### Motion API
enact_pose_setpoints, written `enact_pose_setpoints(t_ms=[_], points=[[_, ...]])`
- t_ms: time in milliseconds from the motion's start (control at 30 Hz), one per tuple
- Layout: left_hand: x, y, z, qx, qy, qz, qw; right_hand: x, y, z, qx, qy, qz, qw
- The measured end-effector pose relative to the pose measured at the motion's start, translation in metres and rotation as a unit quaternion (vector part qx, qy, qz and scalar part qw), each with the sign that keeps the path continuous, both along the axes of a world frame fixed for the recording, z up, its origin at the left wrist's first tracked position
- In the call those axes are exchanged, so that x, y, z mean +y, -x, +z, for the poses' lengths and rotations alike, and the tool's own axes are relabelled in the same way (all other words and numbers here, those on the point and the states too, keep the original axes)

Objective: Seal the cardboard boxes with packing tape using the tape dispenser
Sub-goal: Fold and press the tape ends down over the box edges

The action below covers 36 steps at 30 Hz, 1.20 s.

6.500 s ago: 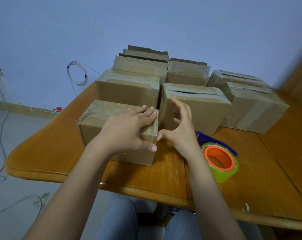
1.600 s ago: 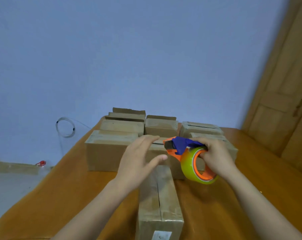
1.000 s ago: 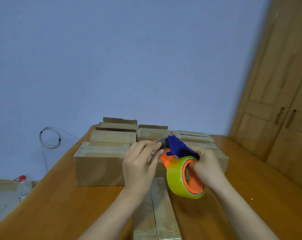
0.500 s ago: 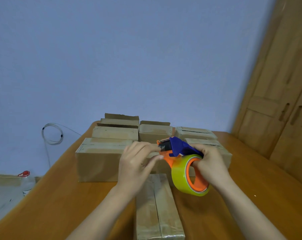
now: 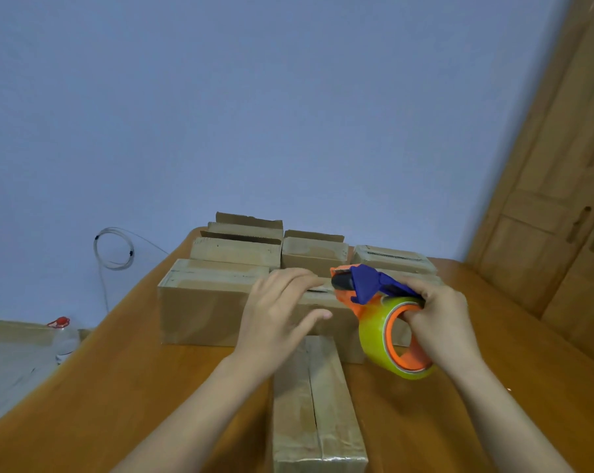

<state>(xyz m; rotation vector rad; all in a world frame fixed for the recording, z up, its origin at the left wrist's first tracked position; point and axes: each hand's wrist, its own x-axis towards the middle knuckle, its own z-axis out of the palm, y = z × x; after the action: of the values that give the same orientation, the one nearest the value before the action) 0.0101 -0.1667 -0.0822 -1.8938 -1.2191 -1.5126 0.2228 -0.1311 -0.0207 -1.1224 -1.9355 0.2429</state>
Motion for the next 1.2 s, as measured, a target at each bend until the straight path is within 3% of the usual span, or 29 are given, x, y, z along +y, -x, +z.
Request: enact_pose_setpoints(t_ms=[133,300,467,633,800,867,1200], points=[[0.007,0.0,0.012,0.057,-0.029,-0.014,0.998,-0.001,-0.004,-0.003,-0.017,0.001,0.004,1.0],[0.011,0.0,0.014,0.108,-0.002,-0.062,0.992,0.0,-0.011,-0.009,-0.039,0.009,0.017,0.999],[0.011,0.003,0.019,0.088,0.048,-0.113,0.989,0.008,-0.019,-0.018,-0.084,0.0,0.039,0.996],[0.01,0.006,0.026,0.019,0.097,-0.135,0.986,0.019,-0.026,-0.015,-0.18,-0.073,0.083,0.977],[0.01,0.011,0.037,0.004,0.114,-0.157,0.981,0.03,-0.022,-0.008,-0.089,-0.011,0.179,0.98],[0.012,0.016,0.041,0.015,0.122,-0.167,0.978,0.036,-0.021,-0.01,-0.097,-0.011,0.191,0.977],[0.021,0.026,0.012,0.039,0.123,-0.138,0.982,0.057,-0.017,-0.012,-0.286,-0.228,0.172,0.915]])
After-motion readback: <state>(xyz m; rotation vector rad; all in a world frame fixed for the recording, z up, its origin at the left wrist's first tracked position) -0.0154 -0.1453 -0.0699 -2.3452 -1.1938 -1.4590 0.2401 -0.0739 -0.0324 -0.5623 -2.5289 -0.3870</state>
